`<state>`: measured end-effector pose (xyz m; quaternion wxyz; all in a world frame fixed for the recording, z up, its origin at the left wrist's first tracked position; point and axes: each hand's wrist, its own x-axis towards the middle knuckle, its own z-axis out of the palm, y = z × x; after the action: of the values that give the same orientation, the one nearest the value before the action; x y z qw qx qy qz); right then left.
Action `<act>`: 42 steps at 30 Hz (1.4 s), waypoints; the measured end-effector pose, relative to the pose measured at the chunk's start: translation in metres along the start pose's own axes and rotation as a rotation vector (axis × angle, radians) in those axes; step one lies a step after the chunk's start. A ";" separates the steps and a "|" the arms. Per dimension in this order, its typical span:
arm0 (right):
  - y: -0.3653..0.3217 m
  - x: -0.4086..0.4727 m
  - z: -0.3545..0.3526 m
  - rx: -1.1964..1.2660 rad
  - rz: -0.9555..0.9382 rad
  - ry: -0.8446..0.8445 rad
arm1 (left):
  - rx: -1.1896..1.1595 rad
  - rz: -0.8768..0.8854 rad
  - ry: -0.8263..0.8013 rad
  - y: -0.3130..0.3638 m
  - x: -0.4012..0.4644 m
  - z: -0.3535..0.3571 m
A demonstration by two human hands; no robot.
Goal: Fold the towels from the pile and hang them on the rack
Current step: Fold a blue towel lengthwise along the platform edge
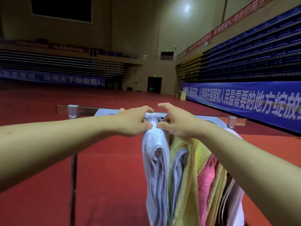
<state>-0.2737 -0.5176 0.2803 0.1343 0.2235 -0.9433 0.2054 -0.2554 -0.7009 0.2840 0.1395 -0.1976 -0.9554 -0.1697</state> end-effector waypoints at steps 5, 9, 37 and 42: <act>0.001 0.004 0.010 -0.096 -0.003 0.039 | 0.202 -0.004 0.034 -0.004 0.001 0.011; -0.001 -0.006 0.012 -0.124 -0.111 0.132 | 0.200 0.104 0.253 -0.007 -0.002 0.008; 0.180 -0.325 -0.099 -0.182 0.533 0.568 | -0.365 0.621 -0.102 0.308 0.005 0.133; 0.216 -0.469 -0.126 -0.221 0.792 0.714 | -0.464 0.769 -0.170 0.421 -0.003 0.206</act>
<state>0.0484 -0.1132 0.1581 0.3815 -0.2480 -0.8671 0.2030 -0.1145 -0.2599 0.2102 0.0656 -0.5773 -0.7573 -0.2983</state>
